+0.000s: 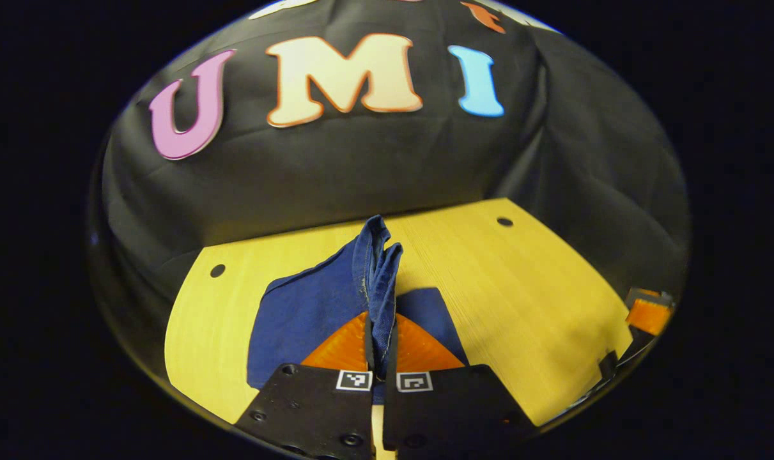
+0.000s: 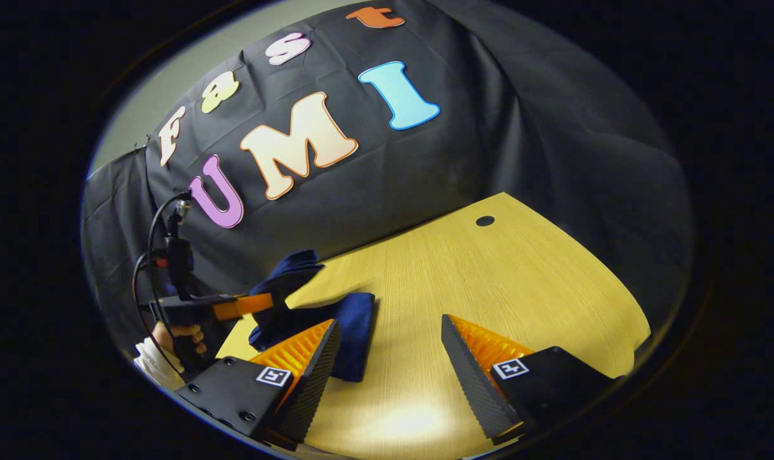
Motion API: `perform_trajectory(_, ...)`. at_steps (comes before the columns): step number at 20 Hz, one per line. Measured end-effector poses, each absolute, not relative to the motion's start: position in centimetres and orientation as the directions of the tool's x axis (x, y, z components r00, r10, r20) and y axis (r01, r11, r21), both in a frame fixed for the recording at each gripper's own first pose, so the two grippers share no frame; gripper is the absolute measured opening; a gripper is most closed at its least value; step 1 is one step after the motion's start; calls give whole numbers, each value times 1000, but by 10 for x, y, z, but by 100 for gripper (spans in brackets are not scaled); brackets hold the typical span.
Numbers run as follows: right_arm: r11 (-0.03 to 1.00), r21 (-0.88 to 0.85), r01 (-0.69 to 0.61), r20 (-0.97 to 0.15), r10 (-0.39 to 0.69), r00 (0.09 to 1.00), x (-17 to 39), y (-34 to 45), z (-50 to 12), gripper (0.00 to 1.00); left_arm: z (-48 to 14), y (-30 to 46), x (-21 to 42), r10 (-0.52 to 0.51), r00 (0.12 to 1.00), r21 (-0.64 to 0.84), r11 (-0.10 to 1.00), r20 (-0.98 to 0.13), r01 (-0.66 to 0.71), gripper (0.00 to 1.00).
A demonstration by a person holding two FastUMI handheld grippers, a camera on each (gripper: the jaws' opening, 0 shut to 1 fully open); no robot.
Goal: Grasp the waist and the cuffs of the jeans and fold them to make the two legs overlap; first hold the waist and fold one-third of the jeans toward the cuffs, then hold the cuffs and fold the remaining one-third in the same direction to finish folding.
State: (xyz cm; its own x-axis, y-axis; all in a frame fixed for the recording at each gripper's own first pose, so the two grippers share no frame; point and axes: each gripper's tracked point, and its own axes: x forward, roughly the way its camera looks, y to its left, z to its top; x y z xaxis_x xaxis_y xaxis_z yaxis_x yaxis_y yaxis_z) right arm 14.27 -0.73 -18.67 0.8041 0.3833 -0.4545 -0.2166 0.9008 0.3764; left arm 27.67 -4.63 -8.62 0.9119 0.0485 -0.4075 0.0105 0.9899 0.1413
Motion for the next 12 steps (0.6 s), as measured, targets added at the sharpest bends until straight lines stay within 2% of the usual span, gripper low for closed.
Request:
perform_trajectory(4,897,378,-228,-455,394,798,136,-1,-190,98,-166,-57,271,113,860,234,972,-497,7,0)
perform_trajectory(8,897,372,-239,-460,401,792,125,0,-193,98,-197,-62,263,124,833,218,976,-539,-4,3)
perform_trajectory(10,897,372,-237,-457,399,795,122,-2,-191,98,-199,-72,261,102,836,188,982,-539,2,16)
perform_trajectory(11,896,377,-234,-456,400,795,120,-3,-191,98,-199,-75,259,92,838,181,984,-537,7,27)
perform_trajectory(12,894,383,-233,-454,402,796,119,-2,-190,98,-196,-77,256,85,844,175,985,-530,10,34)
